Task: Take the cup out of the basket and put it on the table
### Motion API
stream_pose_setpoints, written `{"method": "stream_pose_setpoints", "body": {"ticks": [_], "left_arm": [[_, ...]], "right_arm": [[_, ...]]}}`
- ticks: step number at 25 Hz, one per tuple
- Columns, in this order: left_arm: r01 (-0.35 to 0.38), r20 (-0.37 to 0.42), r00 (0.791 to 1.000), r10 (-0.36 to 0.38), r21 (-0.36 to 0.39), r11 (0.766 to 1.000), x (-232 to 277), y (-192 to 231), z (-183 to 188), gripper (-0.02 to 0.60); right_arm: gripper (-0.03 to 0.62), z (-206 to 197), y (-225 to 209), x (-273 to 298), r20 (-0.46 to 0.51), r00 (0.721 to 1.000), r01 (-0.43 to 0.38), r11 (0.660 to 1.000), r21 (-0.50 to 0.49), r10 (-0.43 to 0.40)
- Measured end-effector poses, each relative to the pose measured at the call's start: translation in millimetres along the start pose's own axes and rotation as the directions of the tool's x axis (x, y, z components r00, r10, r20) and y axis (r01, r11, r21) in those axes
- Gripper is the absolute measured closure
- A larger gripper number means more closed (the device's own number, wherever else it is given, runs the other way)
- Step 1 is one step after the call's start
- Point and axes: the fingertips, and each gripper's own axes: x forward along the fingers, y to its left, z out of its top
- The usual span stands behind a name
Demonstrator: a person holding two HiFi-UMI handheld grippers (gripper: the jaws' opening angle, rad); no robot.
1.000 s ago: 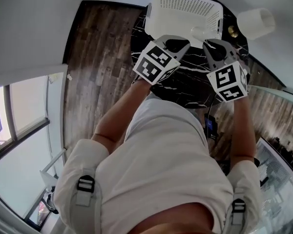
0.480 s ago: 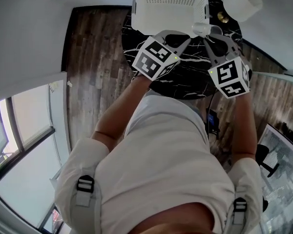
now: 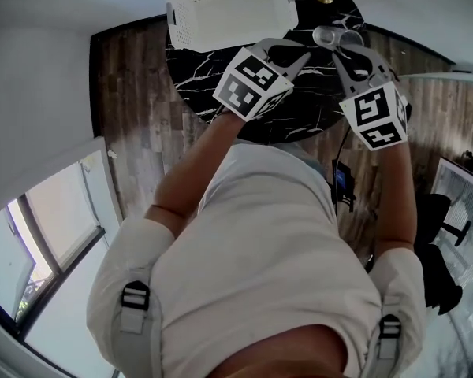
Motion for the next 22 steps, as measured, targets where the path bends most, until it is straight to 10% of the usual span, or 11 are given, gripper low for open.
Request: {"method": "stream_pose_setpoints", "body": {"ticks": [22], "left_arm": [[0.072, -0.082, 0.994, -0.074, -0.017, 0.997, 58, -23, -27, 0.575]], "right_arm": [[0.568, -74, -4, 9, -0.104, 0.994, -0.035, 0.998, 0.053, 0.04]]}}
